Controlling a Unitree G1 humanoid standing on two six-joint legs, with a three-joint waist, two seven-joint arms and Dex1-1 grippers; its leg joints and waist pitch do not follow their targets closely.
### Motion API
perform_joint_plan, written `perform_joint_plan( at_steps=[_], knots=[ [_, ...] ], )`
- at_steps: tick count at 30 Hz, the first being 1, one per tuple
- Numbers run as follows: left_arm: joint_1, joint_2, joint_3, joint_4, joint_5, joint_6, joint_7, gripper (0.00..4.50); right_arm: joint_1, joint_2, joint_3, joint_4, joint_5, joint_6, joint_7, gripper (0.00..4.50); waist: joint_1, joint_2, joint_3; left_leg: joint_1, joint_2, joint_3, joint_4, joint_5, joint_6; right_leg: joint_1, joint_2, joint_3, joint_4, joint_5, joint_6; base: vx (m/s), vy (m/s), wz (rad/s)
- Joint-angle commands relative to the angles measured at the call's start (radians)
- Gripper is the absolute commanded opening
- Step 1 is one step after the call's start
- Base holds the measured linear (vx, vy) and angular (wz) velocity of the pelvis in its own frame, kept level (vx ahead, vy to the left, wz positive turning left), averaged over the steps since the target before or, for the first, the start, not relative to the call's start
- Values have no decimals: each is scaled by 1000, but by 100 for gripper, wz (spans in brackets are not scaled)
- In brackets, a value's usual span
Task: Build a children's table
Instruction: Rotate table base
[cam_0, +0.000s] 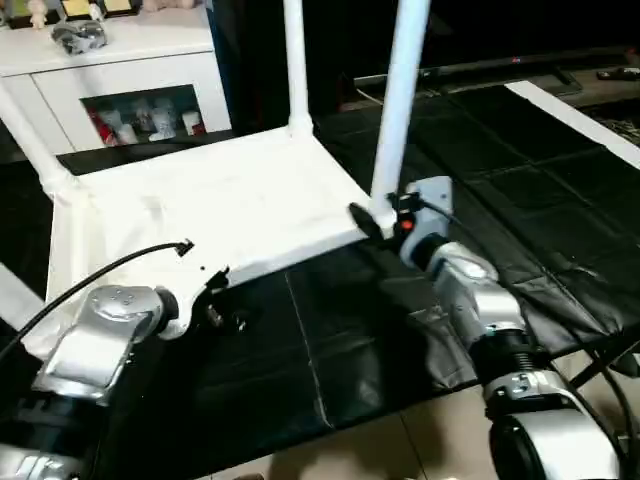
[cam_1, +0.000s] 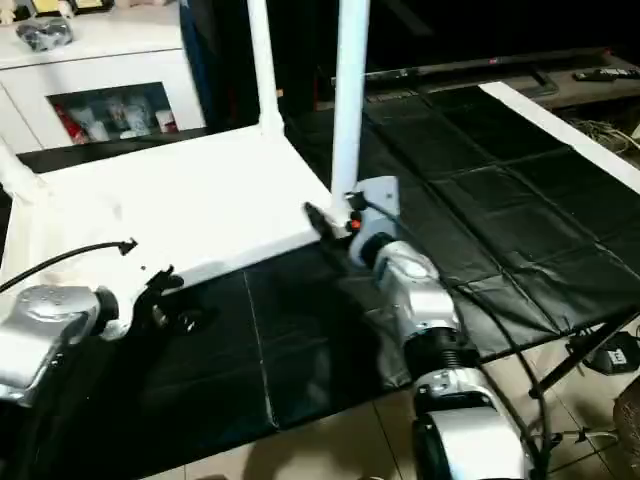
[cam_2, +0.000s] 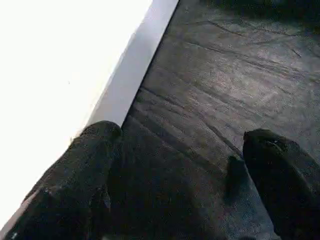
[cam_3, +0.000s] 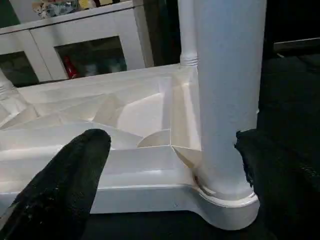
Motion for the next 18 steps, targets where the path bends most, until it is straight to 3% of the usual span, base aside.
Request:
perform_joint_plan(
  at_steps=[1, 4, 6, 10, 11, 14, 15, 16, 18],
  knots=[
    [-12, -16, 54, -1, -24, -57, 36, 450, 9, 1, 8, -2, 1, -10, 6, 450, -4, 15, -69, 3, 16, -6, -76, -264, 4, 50, -51, 45, -69, -309, -195, 0, 0, 0],
    [24, -49, 113, -45, -93, -72, 26, 450, 42, 6, 26, -45, 4, -3, 45, 450, -2, 14, -69, 1, 17, -5, -76, -266, 4, 52, -53, 46, -69, -299, -201, 0, 0, 0],
    [65, -43, 136, -93, -130, -23, -3, 450, 72, 4, 47, -89, 6, 6, 90, 450, -1, 12, -69, -1, 20, -7, -77, -267, 8, 54, -54, 46, -65, -288, -203, 0, 0, 0],
    [162, 56, 155, -166, -179, 52, -104, 450, 166, -11, 118, -244, 61, 69, 275, 450, -6, 10, -67, -10, 20, -9, -82, -249, 39, 56, -47, 45, -62, -279, -189, 0, 0, 0],
    [162, 56, 155, -166, -179, 52, -104, 450, 166, -11, 118, -244, 61, 69, 275, 450, -4, 11, -71, 0, 19, -6, -76, -231, 44, 50, -48, 47, -63, -264, -196, 0, 0, 0],
    [237, 175, 174, -198, -228, 118, -220, 450, 217, -33, 166, -328, 94, 109, 370, 450, 0, 14, -71, -4, 21, -7, -76, -204, 50, 51, -46, 48, -52, -213, -217, 0, 0, 0],
    [259, 206, 182, -210, -239, 137, -245, 450, 228, -38, 175, -345, 99, 118, 388, 450, -2, 15, -68, -8, 21, -7, -79, -208, 54, 52, -44, 47, -53, -217, -214, 0, 0, 0],
    [271, 231, 190, -215, -238, 149, -252, 450, 233, -40, 181, -347, 93, 123, 390, 450, -3, 16, -64, -1, 21, -3, -80, -236, 53, 44, -41, 48, -60, -247, -211, 0, 0, 0],
    [274, 243, 197, -209, -226, 141, -243, 450, 234, -39, 181, -341, 77, 122, 379, 450, -1, 18, -61, 2, 20, -4, -81, -264, 36, 43, -45, 49, -65, -293, -209, 0, 0, 0]
  ],
)
